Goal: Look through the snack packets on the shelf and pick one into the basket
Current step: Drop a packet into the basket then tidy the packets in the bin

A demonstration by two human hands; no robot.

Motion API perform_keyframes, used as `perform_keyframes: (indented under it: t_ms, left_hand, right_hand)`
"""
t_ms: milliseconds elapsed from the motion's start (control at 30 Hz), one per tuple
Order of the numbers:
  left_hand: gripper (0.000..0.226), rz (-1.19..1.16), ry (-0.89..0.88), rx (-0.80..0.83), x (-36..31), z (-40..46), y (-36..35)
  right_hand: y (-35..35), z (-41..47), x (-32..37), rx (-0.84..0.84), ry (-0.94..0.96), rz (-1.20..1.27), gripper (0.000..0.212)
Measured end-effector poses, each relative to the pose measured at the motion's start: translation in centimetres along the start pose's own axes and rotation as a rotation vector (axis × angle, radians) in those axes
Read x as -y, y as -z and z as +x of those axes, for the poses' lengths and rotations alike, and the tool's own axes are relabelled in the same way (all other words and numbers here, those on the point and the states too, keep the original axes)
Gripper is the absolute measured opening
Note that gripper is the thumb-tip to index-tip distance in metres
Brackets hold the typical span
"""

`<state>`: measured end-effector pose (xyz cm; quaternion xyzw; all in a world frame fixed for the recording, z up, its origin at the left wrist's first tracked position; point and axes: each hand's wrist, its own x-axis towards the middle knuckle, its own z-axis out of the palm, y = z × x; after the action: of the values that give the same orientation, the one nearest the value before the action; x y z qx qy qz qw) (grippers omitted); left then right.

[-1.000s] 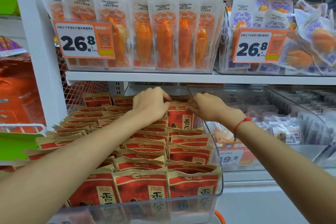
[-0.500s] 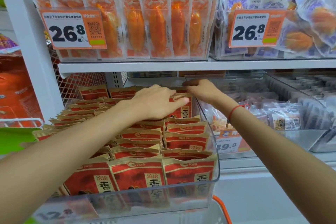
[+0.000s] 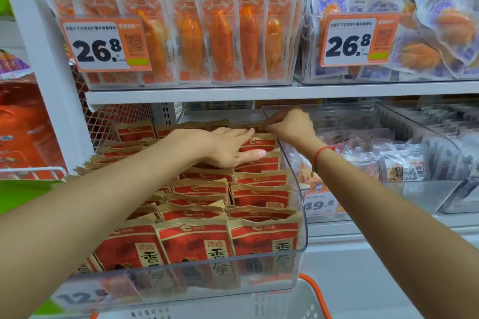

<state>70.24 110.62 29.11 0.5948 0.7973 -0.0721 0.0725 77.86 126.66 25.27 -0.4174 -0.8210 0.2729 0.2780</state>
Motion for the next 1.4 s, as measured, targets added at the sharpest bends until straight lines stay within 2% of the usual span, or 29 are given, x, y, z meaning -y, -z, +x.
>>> perform_keyframes:
  t_ms: [67, 133, 233, 333, 467, 633, 800, 967, 1133, 1267, 1400]
  left_hand:
    - [0.072, 0.056, 0.049, 0.077, -0.5, -0.2, 0.4]
    - [0.072, 0.120, 0.091, 0.082, -0.4, -0.1, 0.4]
    - [0.066, 0.292, 0.066, -0.100, -0.3, -0.2, 0.0]
    - [0.066, 0.312, 0.033, -0.266, -0.1, -0.6, -0.2]
    - [0.067, 0.233, 0.063, -0.265, -0.2, -0.7, -1.0]
    - [0.062, -0.006, 0.091, -0.124, -0.1, -0.8, -0.9]
    - [0.058, -0.030, 0.088, -0.100, 0.0, -1.1, -0.8]
    - [0.058, -0.181, 0.131, -0.084, 0.0, -1.1, -0.9]
    - [0.057, -0.230, 0.180, -0.179, -0.3, -0.9, -1.5]
    - [0.060, -0.420, 0.278, -0.377, -0.6, -2.0, -1.6]
    - [0.067, -0.608, 0.257, -0.521, -0.5, -3.9, -1.1]
  right_hand:
    - [0.1, -0.9, -0.4, -0.056, 0.074, 0.051, 0.020]
    - [0.4, -1.7, -1.0, -0.134, 0.138, 0.096, 0.016]
    - [0.8, -2.9, -2.1, -0.160, 0.260, 0.109, 0.014]
    - [0.9, -3.9, -2.6, -0.159, 0.384, 0.096, 0.006]
    - [1.0, -4.7, -1.8, -0.256, 0.479, 0.161, 0.011]
    - [0.8, -5.5, -2.3, -0.224, 0.500, 0.065, 0.012]
    - [2.1, -5.4, -1.6, -0.187, 0.586, -0.038, 0.021]
    - [4.1, -6.4, -0.6, -0.309, 0.710, 0.053, 0.019]
    - [5.5, -8.0, 0.3, -0.391, 0.768, 0.021, 0.022]
    - [7.0, -9.7, 1.6, -0.492, 0.847, 0.052, 0.021]
    - [8.5, -11.4, 3.0, -0.535, 0.902, 0.092, 0.025]
